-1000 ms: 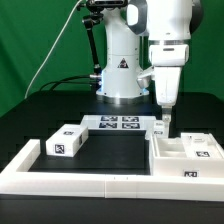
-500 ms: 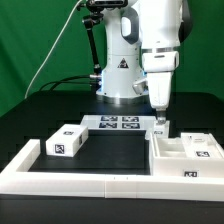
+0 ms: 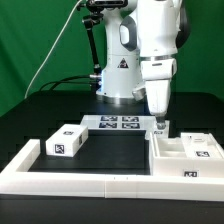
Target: Assemble cabinet
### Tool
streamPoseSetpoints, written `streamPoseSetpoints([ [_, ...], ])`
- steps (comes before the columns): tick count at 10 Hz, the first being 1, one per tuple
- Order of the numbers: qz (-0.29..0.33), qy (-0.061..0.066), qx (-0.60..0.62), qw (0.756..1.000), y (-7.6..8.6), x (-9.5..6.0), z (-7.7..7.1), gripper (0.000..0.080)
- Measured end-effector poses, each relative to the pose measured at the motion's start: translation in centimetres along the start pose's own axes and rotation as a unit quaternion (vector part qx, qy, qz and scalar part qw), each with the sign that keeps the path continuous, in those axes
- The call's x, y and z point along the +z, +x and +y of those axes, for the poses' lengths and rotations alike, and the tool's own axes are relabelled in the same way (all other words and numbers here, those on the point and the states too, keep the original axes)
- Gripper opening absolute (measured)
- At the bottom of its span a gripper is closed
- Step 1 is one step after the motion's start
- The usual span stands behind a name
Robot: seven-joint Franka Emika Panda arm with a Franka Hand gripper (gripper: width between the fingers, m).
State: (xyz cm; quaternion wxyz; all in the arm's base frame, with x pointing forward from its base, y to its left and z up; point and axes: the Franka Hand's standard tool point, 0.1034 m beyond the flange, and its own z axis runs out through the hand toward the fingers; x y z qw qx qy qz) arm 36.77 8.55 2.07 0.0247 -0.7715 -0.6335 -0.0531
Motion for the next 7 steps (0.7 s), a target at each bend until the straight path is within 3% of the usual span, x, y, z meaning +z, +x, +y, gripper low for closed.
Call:
streamPoseSetpoints([
  [2, 0.0, 0.004, 0.005, 1.0, -0.34, 0.5, -0.28, 0.0529],
  [3, 0.001, 0.006, 0.006, 1.0, -0.43, 0.65, -0.4, 0.0529],
  [4, 0.001, 0.008, 0.007, 1.0, -0.49, 0.88, -0.57, 0.035],
  [5, 0.002, 0.009, 0.008, 1.0, -0.5, 1.09, -0.72, 0.035],
  [6, 0.002, 0.009, 0.008, 1.0, -0.47, 1.08, -0.67, 0.0169],
  [7, 0.003, 0.008, 0.008, 1.0, -0.42, 1.04, -0.55, 0.0067],
])
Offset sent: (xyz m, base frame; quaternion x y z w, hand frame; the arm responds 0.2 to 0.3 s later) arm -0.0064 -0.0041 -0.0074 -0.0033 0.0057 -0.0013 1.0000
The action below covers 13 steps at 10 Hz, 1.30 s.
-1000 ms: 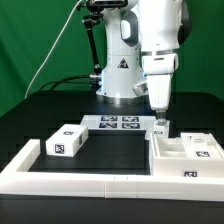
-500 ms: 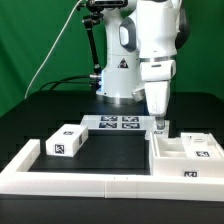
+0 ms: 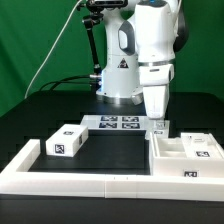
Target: Assemble cabinet
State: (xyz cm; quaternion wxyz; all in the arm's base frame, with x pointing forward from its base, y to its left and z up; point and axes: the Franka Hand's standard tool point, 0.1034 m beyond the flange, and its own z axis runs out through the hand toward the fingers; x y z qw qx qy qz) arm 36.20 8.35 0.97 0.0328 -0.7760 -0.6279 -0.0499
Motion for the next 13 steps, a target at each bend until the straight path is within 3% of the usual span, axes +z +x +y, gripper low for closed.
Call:
streamPoseSetpoints([
  [3, 0.0, 0.0, 0.0, 1.0, 0.0, 0.0, 0.1, 0.0068],
  [5, -0.011, 0.009, -0.003, 1.0, -0.2, -0.3, 0.4, 0.0068],
  [7, -0.026, 0.015, -0.014, 0.999, 0.6, -1.5, 1.2, 0.0068],
  [13, -0.044, 0.011, -0.029, 0.999, 2.8, -4.2, 5.0, 0.0069],
])
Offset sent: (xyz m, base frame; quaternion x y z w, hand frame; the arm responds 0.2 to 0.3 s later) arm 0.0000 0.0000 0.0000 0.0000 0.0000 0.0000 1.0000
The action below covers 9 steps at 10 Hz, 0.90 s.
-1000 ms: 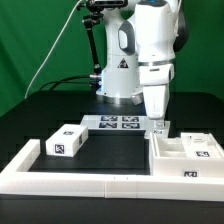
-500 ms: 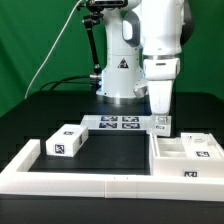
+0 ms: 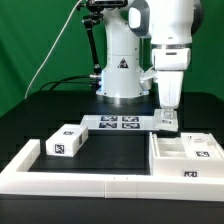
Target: Assemble cabinet
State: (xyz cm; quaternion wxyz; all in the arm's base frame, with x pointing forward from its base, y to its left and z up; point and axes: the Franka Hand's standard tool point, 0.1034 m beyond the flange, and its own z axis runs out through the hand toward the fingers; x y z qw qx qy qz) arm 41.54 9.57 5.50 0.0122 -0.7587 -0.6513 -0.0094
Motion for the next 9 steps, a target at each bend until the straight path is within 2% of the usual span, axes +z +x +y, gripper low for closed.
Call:
streamPoseSetpoints([
  [2, 0.004, -0.004, 0.018, 1.0, 0.2, 0.1, -0.2, 0.0069],
  [3, 0.01, -0.013, 0.02, 1.0, 0.5, 0.0, -0.2, 0.0069],
  [4, 0.011, -0.014, 0.02, 1.0, 0.5, 0.1, -0.2, 0.0069],
  [6, 0.031, -0.04, 0.023, 0.998, 0.9, -0.1, -0.1, 0.0069],
  [9, 0.021, -0.036, 0.013, 0.999, -0.3, -0.4, 1.5, 0.0069],
])
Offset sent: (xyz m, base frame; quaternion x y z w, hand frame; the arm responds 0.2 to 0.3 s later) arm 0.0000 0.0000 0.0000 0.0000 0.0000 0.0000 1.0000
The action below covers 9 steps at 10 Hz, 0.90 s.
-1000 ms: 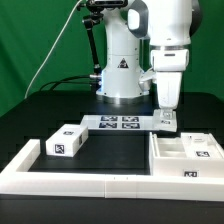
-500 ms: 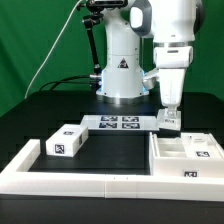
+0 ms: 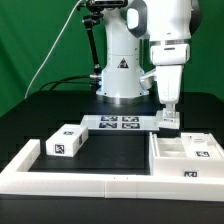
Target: Assemble cabinet
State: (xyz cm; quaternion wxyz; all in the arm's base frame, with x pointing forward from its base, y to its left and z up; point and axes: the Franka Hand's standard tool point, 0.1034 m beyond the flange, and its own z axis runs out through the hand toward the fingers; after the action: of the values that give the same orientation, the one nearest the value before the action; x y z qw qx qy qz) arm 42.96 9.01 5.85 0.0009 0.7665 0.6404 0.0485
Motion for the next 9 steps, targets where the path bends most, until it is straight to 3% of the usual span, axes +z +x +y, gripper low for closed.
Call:
streamPoseSetpoints([
  [4, 0.0, 0.001, 0.002, 1.0, -0.1, 0.1, 0.3, 0.0069],
  [5, 0.002, -0.002, -0.009, 1.0, -0.2, 0.1, 0.6, 0.0069],
  [7, 0.008, -0.012, -0.023, 1.0, -0.4, 0.3, 2.5, 0.0069],
  [8, 0.013, -0.02, -0.023, 0.999, -0.1, 0.2, 2.8, 0.0069],
  [9, 0.012, -0.018, -0.023, 1.0, -0.2, 0.4, 2.5, 0.0069],
])
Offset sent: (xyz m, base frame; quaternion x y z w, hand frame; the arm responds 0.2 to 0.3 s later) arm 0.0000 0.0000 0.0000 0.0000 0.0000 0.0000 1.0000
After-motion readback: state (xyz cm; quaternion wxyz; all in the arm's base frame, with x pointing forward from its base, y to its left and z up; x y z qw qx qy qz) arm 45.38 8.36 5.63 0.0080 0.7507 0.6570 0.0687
